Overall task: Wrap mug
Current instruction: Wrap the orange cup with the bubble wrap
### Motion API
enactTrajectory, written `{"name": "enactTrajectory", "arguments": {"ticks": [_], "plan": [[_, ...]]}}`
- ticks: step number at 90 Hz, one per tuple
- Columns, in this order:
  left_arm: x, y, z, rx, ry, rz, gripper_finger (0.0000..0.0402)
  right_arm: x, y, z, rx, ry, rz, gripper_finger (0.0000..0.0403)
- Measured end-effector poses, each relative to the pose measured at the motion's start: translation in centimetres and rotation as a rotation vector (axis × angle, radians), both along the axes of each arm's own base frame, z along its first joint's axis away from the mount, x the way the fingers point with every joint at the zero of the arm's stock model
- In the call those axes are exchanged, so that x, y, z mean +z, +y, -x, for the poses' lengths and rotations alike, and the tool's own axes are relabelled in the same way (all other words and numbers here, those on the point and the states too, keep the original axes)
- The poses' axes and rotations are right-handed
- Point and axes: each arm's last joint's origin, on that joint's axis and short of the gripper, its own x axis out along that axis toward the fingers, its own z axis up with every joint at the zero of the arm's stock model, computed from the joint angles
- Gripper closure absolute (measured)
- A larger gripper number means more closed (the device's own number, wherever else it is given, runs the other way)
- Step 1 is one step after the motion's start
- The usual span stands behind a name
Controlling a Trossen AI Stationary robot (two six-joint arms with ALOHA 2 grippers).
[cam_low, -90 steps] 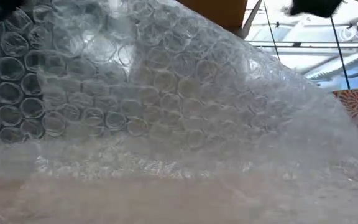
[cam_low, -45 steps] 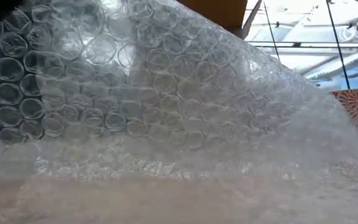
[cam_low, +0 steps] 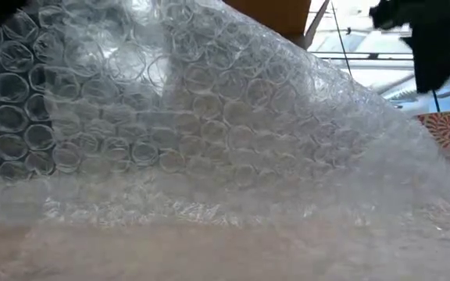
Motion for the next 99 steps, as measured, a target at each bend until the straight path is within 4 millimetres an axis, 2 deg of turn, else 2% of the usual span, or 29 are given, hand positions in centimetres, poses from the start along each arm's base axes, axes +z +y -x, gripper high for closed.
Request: {"name": "enactTrajectory", "arguments": {"ticks": [11, 31, 46, 60, 69, 81, 99], "plan": [[0.0, 0.1, 0.0, 0.002, 0.004, -0.005, 0.0175, -2.2, -1.1, -0.3, 0.013, 0.034, -0.07, 0.0154], [-0.3, 0.4, 0.4, 0.024, 0.046, -0.06, 0.0175, -4.1, -2.0, -0.4, 0.029, 0.043, -0.098, 0.0186], [-1.3, 1.2, 1.0, 0.066, 0.077, -0.136, 0.0175, -5.6, -2.1, -0.5, 0.077, 0.024, -0.147, 0.0264], [-2.9, 2.1, 1.9, 0.086, 0.119, -0.171, 0.0175, -5.9, -1.9, -0.3, 0.105, 0.038, -0.148, 0.0373], [-3.8, 2.9, 2.4, 0.128, 0.148, -0.186, 0.0175, -5.1, -1.2, -0.7, 0.153, 0.013, -0.159, 0.0391], [-5.1, 3.7, 3.4, 0.141, 0.196, -0.212, 0.0175, -2.4, 0.6, -1.9, 0.252, -0.098, -0.189, 0.0397], [-6.3, 5.0, 4.7, 0.258, 0.256, -0.266, 0.0175, 2.2, 4.6, -4.2, 0.52, -0.442, -0.193, 0.0399]]}}
